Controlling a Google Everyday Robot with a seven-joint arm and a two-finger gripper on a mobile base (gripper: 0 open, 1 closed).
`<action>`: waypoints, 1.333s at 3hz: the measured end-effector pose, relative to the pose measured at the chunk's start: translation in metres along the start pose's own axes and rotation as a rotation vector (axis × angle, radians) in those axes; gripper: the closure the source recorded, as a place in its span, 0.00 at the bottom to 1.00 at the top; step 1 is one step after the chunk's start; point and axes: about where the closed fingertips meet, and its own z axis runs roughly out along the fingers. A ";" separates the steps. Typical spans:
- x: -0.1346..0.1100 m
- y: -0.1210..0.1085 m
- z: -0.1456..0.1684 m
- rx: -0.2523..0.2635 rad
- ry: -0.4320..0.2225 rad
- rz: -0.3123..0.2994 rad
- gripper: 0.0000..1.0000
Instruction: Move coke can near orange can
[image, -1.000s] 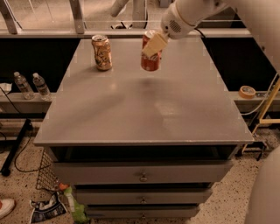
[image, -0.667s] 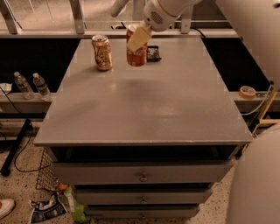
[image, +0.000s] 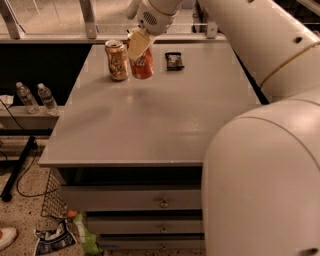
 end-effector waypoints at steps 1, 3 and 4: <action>-0.002 -0.012 0.031 0.010 0.054 0.056 1.00; -0.010 -0.028 0.064 0.040 0.021 0.118 1.00; -0.007 -0.034 0.078 0.031 0.001 0.156 1.00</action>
Offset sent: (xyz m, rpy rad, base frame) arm 0.0532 0.0206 -0.0371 -0.0029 -0.0035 -0.1450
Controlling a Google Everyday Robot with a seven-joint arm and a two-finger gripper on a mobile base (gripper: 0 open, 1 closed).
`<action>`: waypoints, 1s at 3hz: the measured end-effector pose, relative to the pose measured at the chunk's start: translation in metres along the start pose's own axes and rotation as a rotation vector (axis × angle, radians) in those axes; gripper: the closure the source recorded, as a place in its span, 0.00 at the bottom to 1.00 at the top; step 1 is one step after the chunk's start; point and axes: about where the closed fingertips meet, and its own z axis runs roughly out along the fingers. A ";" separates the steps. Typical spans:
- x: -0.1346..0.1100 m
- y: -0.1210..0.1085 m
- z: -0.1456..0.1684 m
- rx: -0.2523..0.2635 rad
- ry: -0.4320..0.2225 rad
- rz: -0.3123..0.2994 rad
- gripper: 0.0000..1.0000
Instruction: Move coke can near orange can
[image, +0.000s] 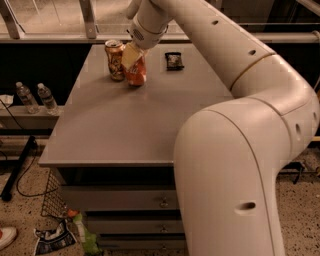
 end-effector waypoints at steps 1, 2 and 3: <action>0.000 0.001 0.003 -0.003 0.004 -0.003 0.82; 0.000 0.003 0.007 -0.007 0.008 -0.004 0.60; 0.000 0.003 0.007 -0.008 0.009 -0.004 0.36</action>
Offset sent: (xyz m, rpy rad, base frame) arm -0.0001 0.0018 -0.0025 -0.0030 0.0032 0.0036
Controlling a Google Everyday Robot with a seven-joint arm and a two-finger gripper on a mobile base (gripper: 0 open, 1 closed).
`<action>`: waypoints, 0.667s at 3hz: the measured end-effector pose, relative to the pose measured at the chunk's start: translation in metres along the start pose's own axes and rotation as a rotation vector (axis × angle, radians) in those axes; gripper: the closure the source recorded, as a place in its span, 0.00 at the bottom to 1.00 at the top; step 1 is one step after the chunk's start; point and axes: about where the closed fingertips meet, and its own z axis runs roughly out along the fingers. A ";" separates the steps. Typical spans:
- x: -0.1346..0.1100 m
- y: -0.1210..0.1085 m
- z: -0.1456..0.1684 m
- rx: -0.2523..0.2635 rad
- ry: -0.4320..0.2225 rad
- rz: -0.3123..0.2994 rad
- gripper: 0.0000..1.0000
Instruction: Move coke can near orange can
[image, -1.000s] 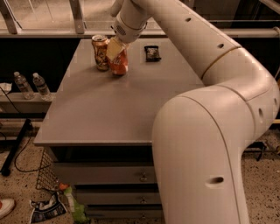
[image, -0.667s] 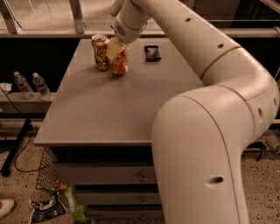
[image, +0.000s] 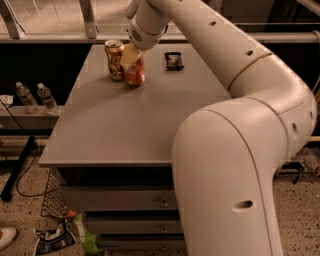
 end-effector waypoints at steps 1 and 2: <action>0.000 0.000 0.000 0.000 0.000 0.000 0.12; 0.001 0.002 0.002 -0.007 0.003 -0.006 0.00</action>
Offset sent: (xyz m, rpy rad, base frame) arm -0.0025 -0.0007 0.0021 0.0002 -0.0006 0.0156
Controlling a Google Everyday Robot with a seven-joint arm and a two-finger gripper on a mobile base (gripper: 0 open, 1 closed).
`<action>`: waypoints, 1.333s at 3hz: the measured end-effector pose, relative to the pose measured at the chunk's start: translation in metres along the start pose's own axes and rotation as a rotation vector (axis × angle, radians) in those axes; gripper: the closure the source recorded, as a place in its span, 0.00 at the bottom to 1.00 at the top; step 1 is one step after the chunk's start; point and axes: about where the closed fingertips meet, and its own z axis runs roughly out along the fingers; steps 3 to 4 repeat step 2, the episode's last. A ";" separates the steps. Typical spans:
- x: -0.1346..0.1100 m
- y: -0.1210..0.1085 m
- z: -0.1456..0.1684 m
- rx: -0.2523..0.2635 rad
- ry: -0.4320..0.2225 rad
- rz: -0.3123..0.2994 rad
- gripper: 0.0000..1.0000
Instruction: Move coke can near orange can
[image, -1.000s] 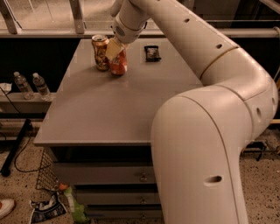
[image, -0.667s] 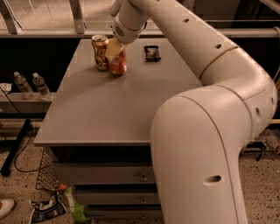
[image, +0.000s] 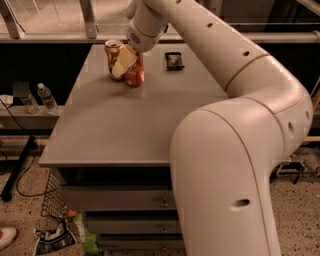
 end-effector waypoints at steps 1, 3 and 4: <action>0.019 -0.015 -0.025 0.039 0.007 0.013 0.00; 0.058 -0.037 -0.063 0.088 -0.023 0.066 0.00; 0.058 -0.037 -0.063 0.088 -0.023 0.066 0.00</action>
Offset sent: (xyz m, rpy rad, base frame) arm -0.0427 -0.1832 0.0408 0.0286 -0.0976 -0.2174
